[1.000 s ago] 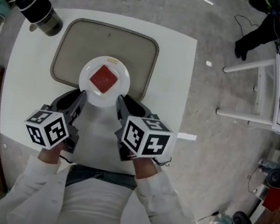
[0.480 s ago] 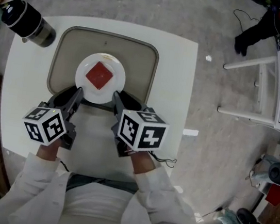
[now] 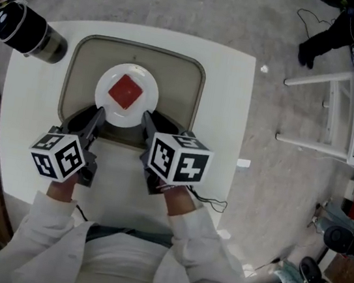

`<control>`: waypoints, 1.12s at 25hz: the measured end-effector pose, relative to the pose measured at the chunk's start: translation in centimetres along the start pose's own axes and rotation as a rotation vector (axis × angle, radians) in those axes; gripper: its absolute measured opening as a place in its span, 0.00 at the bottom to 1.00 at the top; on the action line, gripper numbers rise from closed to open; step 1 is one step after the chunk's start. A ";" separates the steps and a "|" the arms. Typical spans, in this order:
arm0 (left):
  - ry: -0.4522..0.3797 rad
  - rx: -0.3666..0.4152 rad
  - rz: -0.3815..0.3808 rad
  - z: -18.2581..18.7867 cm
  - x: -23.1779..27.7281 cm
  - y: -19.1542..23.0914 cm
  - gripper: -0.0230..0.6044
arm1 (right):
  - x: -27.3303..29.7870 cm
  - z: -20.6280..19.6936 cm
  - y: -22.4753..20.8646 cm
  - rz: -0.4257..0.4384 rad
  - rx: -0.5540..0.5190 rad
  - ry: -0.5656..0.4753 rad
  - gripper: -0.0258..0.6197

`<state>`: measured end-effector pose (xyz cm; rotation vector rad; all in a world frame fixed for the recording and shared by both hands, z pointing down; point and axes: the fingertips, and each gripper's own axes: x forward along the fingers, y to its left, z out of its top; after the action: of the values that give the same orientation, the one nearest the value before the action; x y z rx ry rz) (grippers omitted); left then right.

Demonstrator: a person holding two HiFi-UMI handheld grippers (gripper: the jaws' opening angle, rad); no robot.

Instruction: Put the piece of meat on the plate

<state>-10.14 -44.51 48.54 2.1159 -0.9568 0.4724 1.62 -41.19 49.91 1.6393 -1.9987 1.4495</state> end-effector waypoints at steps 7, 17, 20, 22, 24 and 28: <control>-0.002 -0.028 0.029 0.0 0.1 0.2 0.14 | 0.6 -0.1 -0.2 0.003 0.028 0.022 0.15; 0.018 0.050 0.114 -0.4 0.5 0.7 0.14 | 1.3 0.0 -0.5 -0.033 0.013 0.022 0.15; 0.026 0.078 0.125 -0.6 0.6 0.8 0.15 | 1.4 -0.1 -0.5 -0.041 0.006 0.023 0.15; 0.025 0.082 0.126 -0.6 0.6 0.9 0.14 | 1.6 0.0 -0.4 -0.038 0.005 0.024 0.15; 0.023 0.082 0.124 -0.5 0.6 1.0 0.14 | 1.6 0.0 -0.4 -0.037 0.000 0.027 0.15; 0.005 0.062 0.116 -0.4 0.4 1.1 0.15 | 1.3 -0.1 -0.5 -0.049 -0.029 0.025 0.15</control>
<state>-10.73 -44.82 49.56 2.1208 -1.0781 0.5722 1.46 -41.90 51.10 1.6379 -1.9432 1.4110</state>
